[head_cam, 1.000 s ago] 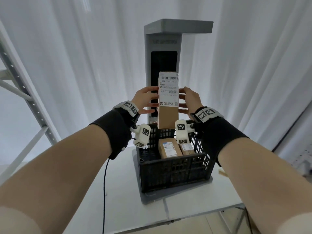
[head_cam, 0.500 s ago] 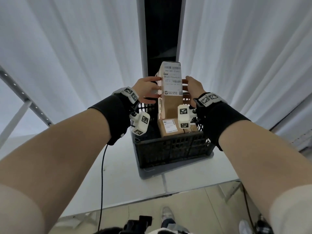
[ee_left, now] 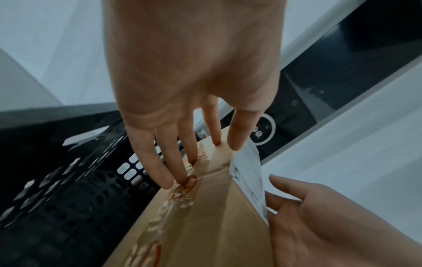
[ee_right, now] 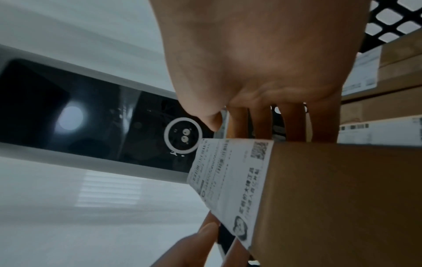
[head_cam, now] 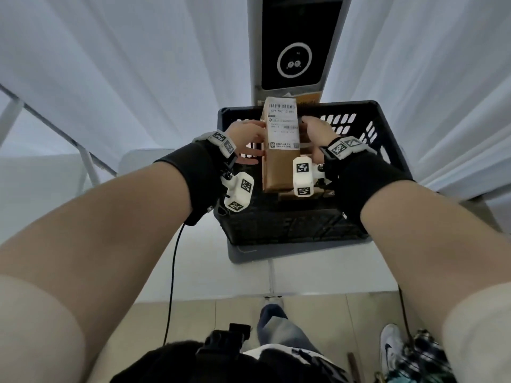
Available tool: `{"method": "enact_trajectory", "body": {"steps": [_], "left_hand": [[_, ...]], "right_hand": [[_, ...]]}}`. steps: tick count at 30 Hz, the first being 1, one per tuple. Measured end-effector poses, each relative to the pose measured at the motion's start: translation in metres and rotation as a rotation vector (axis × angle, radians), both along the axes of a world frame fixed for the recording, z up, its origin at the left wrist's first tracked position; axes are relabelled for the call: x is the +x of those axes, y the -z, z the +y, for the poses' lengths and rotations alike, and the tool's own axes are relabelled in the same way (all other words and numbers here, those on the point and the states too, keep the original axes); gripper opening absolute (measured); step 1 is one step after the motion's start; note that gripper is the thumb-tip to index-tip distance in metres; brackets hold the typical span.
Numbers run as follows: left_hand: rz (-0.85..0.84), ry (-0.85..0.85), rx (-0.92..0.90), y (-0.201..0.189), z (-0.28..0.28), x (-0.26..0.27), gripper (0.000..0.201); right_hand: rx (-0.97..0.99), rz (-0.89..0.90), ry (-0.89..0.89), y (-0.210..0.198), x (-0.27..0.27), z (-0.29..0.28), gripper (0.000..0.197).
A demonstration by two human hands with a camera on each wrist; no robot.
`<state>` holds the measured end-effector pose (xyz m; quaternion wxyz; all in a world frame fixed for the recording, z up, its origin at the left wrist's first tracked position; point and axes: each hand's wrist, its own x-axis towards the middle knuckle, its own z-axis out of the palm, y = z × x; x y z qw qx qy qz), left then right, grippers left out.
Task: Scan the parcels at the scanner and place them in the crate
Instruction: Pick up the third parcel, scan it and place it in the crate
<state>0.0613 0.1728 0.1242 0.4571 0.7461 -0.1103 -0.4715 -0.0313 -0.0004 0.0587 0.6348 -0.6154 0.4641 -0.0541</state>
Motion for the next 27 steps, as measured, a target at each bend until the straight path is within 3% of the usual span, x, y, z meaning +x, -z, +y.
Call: {"method": "enact_trajectory", "body": {"steps": [3, 4, 8, 12, 18, 27], "left_hand": [[0.062, -0.022, 0.074, 0.027, -0.009, 0.006, 0.022], [0.079, -0.035, 0.091, 0.036, -0.011, 0.008, 0.018], [0.153, -0.077, 0.162, 0.063, -0.022, 0.019, 0.027], [0.213, -0.124, 0.221, 0.090, -0.035, 0.034, 0.038], [0.166, -0.215, 0.265, 0.119, -0.046, 0.048, 0.043], [0.173, -0.256, 0.301, 0.145, -0.051, 0.052, 0.046]], "right_hand": [[0.096, 0.024, -0.017, 0.071, 0.027, -0.032, 0.038], [0.130, 0.029, -0.034, 0.077, 0.031, -0.031, 0.036], [0.268, 0.084, -0.041, 0.042, 0.034, 0.008, 0.028], [0.335, 0.104, -0.084, 0.049, 0.047, 0.013, 0.031], [0.414, 0.121, -0.130, 0.068, 0.064, 0.011, 0.030], [0.391, 0.193, -0.190, 0.088, 0.074, 0.004, 0.036]]}}
